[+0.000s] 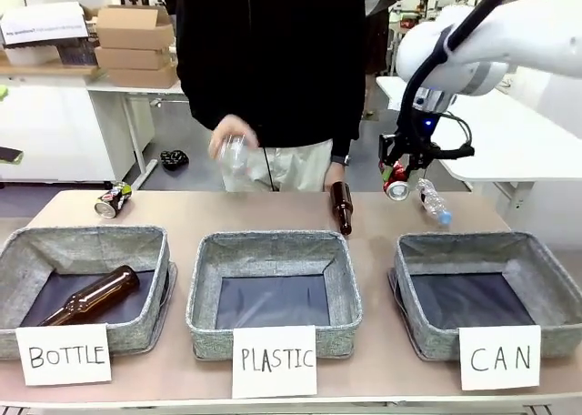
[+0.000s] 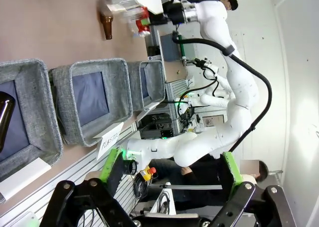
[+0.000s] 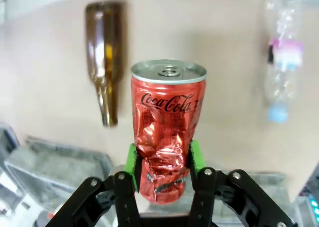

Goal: Sort the can waste into the basket.
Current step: Pick up the can waste from the table and place it in the right Fabric basket.

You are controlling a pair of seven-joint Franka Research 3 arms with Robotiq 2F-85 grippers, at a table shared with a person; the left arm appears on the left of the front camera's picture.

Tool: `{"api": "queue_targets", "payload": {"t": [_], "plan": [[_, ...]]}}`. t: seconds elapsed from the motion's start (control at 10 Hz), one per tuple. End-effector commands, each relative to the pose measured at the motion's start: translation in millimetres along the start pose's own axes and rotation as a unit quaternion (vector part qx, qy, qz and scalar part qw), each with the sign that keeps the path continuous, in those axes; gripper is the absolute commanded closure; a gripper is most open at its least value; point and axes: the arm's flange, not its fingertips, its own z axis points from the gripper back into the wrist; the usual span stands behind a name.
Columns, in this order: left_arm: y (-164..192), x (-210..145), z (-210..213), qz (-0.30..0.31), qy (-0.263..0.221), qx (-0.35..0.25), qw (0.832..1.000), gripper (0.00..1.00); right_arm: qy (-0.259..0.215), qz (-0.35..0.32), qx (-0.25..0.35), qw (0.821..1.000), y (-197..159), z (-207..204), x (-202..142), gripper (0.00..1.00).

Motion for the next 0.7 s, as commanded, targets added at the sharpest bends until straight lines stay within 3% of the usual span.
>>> {"api": "queue_targets", "payload": {"t": [0.0,0.2,0.6], "plan": [[-2,1,0,-0.011,-0.002,-0.011,1.000,0.00,0.034,0.043,0.058,0.997,-11,23,-61,1.00],[-2,1,0,-0.011,-0.002,-0.011,1.000,0.00,0.063,0.127,0.079,0.987,-22,49,-138,1.00],[-2,1,0,-0.011,-0.002,-0.011,1.000,0.00,0.108,0.230,0.082,0.964,-48,35,-243,1.00]]}}
